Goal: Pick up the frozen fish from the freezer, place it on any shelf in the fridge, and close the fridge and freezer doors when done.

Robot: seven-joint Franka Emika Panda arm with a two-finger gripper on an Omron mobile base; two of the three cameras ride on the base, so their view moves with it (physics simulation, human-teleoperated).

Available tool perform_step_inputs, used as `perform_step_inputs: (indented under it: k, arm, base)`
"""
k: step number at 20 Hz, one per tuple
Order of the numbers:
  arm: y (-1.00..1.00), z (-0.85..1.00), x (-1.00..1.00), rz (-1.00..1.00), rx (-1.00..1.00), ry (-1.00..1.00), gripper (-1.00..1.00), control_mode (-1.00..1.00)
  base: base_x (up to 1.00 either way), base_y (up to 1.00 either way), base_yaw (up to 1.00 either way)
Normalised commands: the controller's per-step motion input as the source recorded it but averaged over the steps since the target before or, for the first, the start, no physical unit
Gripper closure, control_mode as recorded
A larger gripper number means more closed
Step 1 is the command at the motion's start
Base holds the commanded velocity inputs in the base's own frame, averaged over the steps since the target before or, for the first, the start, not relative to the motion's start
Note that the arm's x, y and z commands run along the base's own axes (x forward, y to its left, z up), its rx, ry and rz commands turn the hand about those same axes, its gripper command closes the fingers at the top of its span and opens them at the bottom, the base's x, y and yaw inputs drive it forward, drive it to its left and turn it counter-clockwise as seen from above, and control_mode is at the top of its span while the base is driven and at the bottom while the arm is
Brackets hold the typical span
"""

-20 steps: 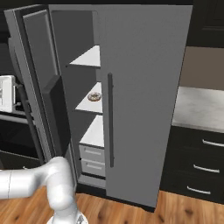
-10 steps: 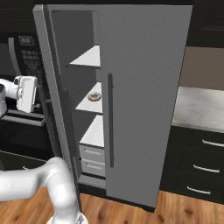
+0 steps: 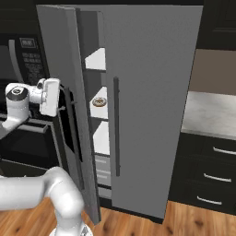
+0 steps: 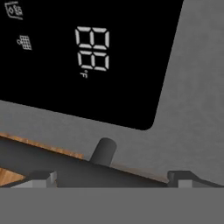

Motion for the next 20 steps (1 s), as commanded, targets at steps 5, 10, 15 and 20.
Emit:
perform_step_inputs:
  k: [5, 10, 15, 20]
  arm:
    - [-1.0, -0.01, 0.91, 0.14, 0.0, -0.06, -1.0, -1.0]
    - [-0.99, -0.06, 1.0, 0.15, 0.0, 0.0, -1.0, -1.0]
    - [-0.95, -0.07, 1.0, 0.14, 0.01, 0.0, -1.0, -1.0]
    - [-0.92, -0.05, 0.94, 0.13, 0.01, 0.0, -1.0, -1.0]
  base:
    - [0.0, 0.0, 0.0]
    - [0.0, 0.0, 0.0]
    - [0.0, 0.0, 0.0]
    - [0.0, 0.0, 0.0]
